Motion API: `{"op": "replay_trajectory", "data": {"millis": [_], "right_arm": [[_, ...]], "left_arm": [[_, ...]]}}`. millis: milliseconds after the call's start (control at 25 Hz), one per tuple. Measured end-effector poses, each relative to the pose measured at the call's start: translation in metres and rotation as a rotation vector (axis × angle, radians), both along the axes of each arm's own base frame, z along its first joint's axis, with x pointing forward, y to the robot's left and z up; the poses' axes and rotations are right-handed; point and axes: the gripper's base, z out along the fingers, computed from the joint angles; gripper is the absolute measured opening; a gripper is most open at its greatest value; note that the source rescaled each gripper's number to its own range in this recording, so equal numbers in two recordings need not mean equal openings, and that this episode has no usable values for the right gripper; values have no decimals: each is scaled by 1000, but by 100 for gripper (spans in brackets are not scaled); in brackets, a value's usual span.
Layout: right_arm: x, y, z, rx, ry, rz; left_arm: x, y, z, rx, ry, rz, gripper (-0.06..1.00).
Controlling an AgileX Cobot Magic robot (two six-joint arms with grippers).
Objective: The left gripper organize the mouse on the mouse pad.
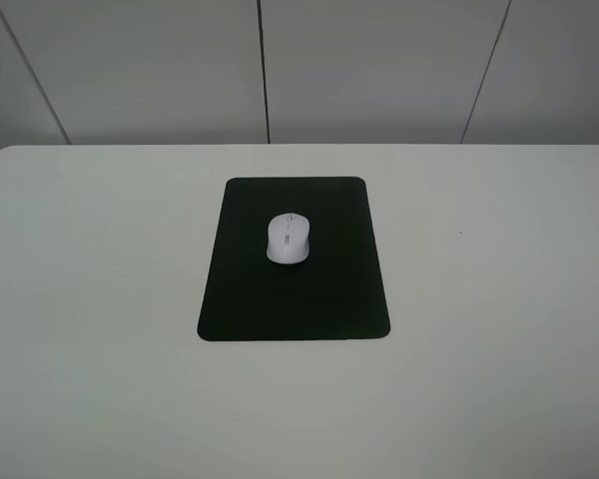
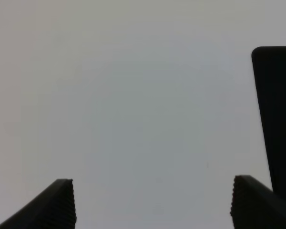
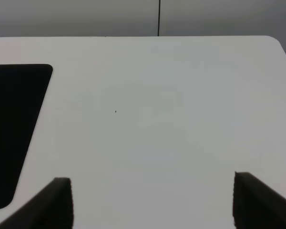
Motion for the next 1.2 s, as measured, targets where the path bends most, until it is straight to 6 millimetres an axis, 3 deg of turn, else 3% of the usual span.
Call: {"op": "replay_trajectory", "data": {"millis": [240, 400, 840, 1200], "right_arm": [[0, 0, 0, 0, 0, 0], [0, 0, 0, 0, 0, 0], [0, 0, 0, 1, 0, 1], [0, 0, 0, 1, 0, 1]], "left_arm": [[-53, 16, 21, 12, -104, -25, 40], [-87, 26, 21, 36, -128, -41, 40], [-169, 48, -3, 4, -259, -46, 40], [-201, 49, -35, -3, -339, -148, 40]]}}
